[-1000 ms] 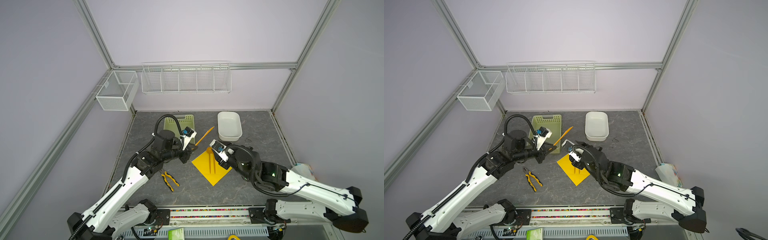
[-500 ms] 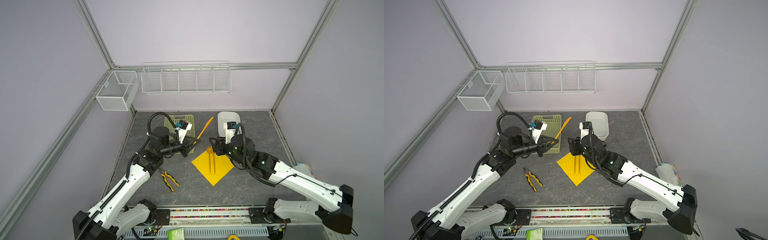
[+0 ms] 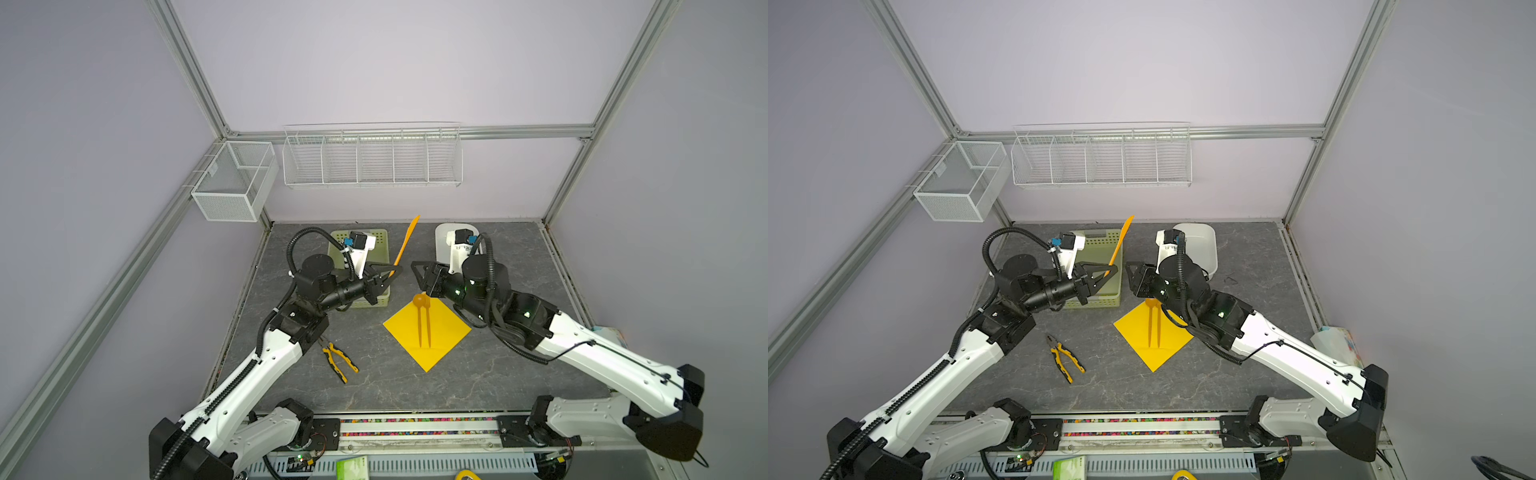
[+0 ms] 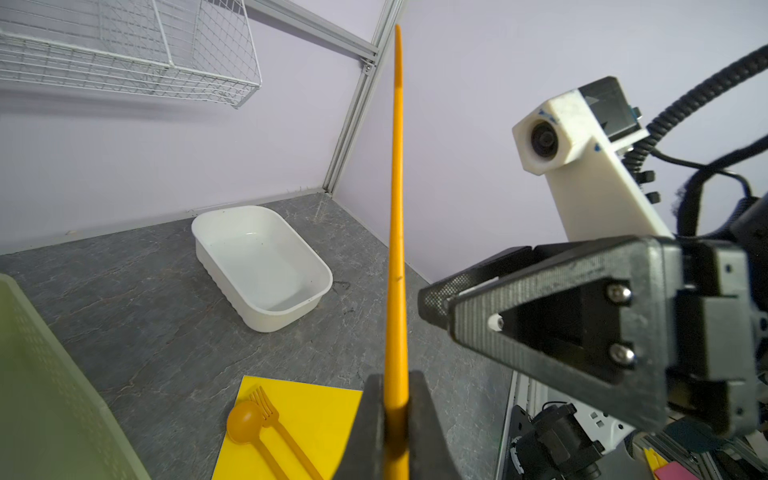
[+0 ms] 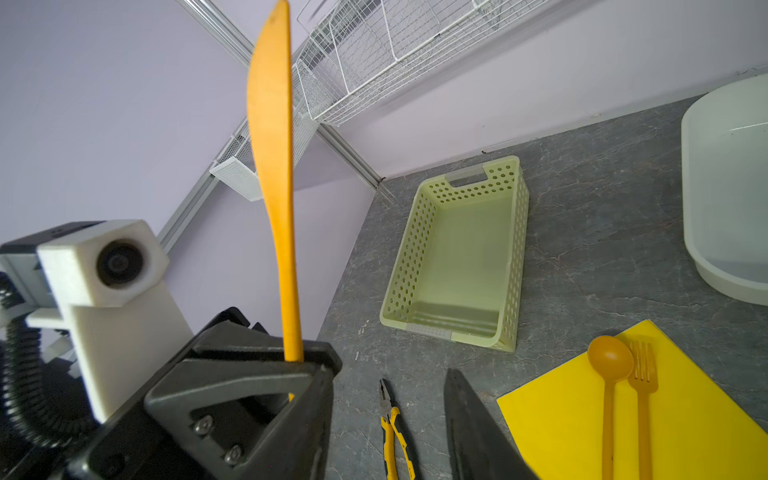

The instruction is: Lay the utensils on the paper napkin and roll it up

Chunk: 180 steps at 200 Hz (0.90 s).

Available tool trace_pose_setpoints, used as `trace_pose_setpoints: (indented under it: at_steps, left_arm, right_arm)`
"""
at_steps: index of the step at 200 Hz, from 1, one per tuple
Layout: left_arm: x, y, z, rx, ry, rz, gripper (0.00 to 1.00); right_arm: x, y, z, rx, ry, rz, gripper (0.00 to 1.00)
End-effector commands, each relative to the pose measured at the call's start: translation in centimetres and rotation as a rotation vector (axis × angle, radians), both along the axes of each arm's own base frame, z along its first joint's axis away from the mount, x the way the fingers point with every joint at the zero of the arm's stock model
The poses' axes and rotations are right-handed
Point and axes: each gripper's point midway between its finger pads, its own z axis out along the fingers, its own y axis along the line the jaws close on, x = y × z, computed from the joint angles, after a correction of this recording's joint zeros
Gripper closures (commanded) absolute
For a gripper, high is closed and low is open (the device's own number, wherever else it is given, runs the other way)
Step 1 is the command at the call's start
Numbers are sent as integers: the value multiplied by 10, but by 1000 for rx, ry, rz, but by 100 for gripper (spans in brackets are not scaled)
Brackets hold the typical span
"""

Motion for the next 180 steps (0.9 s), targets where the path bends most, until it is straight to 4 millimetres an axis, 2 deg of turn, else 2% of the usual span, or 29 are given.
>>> trace_pose_setpoints:
  at_steps: [1,51,103,180]
  left_arm:
    - [8,2,0,-5,10,37,100]
    - [9,0,-2,0,17,27,100]
    - [7,1,-3,7,16,28,100]
    - [8,4,-6,25,16,42,100]
  right_arm:
    - [1,6,16,57,12,8,58]
    - [6,23,28,91,26,47,61]
    - [19,32,26,163,82,53,64]
    - [27,39,27,202,94,64,67]
